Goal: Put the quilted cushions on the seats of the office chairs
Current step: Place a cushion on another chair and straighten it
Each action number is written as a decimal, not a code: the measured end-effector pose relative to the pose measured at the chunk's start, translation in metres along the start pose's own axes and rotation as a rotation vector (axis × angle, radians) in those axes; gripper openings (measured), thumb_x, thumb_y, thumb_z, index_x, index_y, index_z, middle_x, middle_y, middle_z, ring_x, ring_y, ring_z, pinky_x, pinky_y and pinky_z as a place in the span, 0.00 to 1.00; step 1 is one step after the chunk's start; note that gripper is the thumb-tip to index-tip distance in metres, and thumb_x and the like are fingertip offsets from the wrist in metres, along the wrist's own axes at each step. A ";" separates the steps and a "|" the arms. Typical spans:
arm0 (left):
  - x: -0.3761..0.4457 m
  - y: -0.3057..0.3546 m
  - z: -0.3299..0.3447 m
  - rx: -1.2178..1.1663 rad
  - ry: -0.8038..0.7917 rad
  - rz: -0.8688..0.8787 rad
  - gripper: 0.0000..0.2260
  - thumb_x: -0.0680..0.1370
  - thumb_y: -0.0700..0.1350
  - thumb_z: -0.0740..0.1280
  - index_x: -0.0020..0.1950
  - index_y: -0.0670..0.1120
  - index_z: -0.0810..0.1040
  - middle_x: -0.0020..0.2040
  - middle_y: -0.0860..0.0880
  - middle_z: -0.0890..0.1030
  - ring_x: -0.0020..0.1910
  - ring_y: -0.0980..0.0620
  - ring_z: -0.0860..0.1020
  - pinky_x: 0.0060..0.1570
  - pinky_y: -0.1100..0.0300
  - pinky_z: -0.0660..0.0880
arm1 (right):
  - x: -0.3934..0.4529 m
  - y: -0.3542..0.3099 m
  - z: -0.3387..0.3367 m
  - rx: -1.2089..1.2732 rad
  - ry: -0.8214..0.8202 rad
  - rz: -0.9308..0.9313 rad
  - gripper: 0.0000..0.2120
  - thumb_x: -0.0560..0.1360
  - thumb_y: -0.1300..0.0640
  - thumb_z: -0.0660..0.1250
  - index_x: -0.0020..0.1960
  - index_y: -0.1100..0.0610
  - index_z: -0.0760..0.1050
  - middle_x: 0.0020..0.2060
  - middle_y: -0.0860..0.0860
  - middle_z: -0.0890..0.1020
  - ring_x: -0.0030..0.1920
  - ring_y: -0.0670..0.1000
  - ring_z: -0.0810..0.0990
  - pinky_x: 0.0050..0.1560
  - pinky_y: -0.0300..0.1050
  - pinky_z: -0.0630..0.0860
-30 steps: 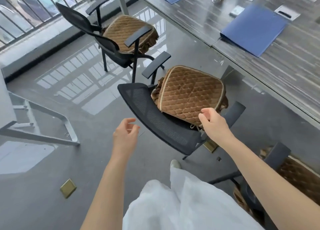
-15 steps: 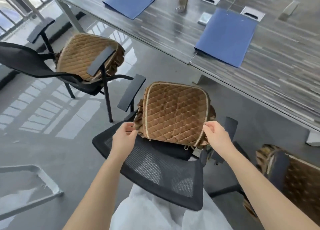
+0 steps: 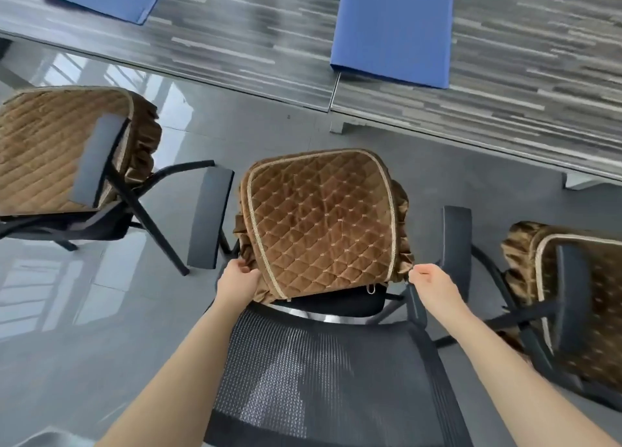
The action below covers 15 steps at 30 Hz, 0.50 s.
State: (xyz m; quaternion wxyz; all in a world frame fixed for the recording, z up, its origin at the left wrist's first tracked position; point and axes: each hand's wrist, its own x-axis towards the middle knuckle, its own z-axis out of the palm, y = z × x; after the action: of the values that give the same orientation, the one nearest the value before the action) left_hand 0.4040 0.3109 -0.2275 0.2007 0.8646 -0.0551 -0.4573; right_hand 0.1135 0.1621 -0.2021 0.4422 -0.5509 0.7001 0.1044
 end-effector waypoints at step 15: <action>0.158 -0.029 0.097 0.201 0.016 -0.123 0.25 0.78 0.49 0.65 0.71 0.40 0.64 0.64 0.41 0.74 0.61 0.38 0.75 0.54 0.51 0.73 | 0.199 0.009 0.077 0.049 0.122 0.117 0.24 0.79 0.52 0.59 0.71 0.63 0.63 0.67 0.60 0.71 0.65 0.62 0.72 0.63 0.55 0.70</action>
State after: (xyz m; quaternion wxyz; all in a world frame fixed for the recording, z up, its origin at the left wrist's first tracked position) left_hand 0.4139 0.2644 -0.4087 0.0849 0.8857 -0.0457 -0.4541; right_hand 0.1446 0.0794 -0.3963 0.4051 -0.5036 0.7589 0.0791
